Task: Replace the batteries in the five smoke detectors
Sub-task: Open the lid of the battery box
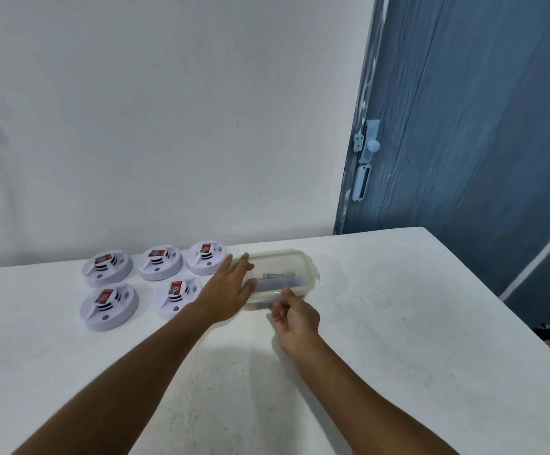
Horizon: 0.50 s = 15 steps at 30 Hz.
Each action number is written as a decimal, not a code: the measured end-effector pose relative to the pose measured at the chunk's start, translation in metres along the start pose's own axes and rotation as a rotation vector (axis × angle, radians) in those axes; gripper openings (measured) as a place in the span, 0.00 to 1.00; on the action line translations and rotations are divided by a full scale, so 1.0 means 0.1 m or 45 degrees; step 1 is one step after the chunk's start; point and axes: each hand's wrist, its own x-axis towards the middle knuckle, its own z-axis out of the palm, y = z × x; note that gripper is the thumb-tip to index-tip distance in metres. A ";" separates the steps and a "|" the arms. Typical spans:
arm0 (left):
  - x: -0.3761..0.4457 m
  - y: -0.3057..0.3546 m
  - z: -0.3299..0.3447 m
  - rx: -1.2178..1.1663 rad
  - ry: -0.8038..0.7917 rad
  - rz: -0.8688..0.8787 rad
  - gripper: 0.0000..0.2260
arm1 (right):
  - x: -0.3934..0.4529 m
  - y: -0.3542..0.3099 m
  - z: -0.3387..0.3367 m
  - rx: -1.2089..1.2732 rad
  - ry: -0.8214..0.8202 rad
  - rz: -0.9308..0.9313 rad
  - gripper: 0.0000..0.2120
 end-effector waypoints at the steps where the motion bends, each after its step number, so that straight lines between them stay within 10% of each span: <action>1: 0.00 0.00 0.00 -0.003 0.004 0.001 0.24 | 0.01 0.02 -0.01 -0.020 0.002 -0.031 0.16; 8: 0.01 -0.02 0.01 -0.007 -0.047 -0.019 0.22 | -0.10 0.00 -0.03 -0.288 0.163 -0.187 0.18; 15: -0.13 0.06 -0.01 0.053 0.109 0.135 0.28 | 0.07 -0.50 0.17 -1.202 0.077 -1.320 0.14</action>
